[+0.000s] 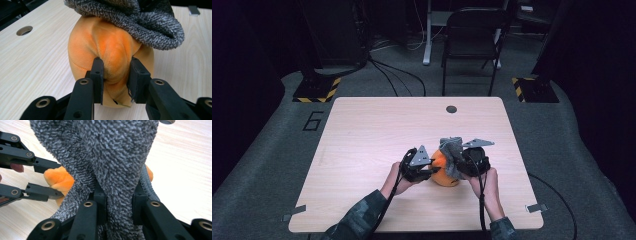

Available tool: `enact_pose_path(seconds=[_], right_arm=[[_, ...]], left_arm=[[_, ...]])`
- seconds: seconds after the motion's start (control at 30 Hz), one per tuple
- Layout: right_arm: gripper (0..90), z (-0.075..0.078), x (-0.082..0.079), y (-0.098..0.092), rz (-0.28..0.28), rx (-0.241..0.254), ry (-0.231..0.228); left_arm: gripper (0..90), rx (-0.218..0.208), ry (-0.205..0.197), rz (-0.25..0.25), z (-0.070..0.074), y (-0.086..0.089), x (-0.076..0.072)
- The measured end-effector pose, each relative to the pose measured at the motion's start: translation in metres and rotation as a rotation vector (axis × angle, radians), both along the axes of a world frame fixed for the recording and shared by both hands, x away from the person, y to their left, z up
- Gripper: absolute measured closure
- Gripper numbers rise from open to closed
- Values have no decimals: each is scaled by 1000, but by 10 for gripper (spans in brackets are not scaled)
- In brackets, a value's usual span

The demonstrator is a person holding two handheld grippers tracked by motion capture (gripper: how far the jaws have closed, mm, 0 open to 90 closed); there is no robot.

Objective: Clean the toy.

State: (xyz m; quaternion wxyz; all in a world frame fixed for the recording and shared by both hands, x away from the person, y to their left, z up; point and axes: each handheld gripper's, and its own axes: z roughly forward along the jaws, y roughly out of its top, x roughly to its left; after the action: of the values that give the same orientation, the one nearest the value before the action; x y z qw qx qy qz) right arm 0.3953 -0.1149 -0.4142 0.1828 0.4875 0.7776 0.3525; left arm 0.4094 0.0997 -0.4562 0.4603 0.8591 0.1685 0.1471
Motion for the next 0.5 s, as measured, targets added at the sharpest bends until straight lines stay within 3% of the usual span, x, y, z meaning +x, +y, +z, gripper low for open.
enact_pose_path(seconds=[0.1,0.23,0.3,0.33,0.47,0.5], right_arm=[[727,7,-2,-5,13,33,-13],[726,20,-13,7,63,101,-38],[725,15,-13,19,76,44,-41],[726,12,-13,21,71,38,-40],[727,6,-7,15,52,11,-48],[726,7,-7,12,37,-14,-57]], left_arm=[[704,-10,-16,1,2,0,-1],[708,-13,-22,-6,2,0,-1],[712,-7,-26,-3,2,0,-2],[713,-4,-24,-5,1,1,-1],[720,-18,-11,-1,-1,2,0],[720,-22,-11,-3,-2,2,0]])
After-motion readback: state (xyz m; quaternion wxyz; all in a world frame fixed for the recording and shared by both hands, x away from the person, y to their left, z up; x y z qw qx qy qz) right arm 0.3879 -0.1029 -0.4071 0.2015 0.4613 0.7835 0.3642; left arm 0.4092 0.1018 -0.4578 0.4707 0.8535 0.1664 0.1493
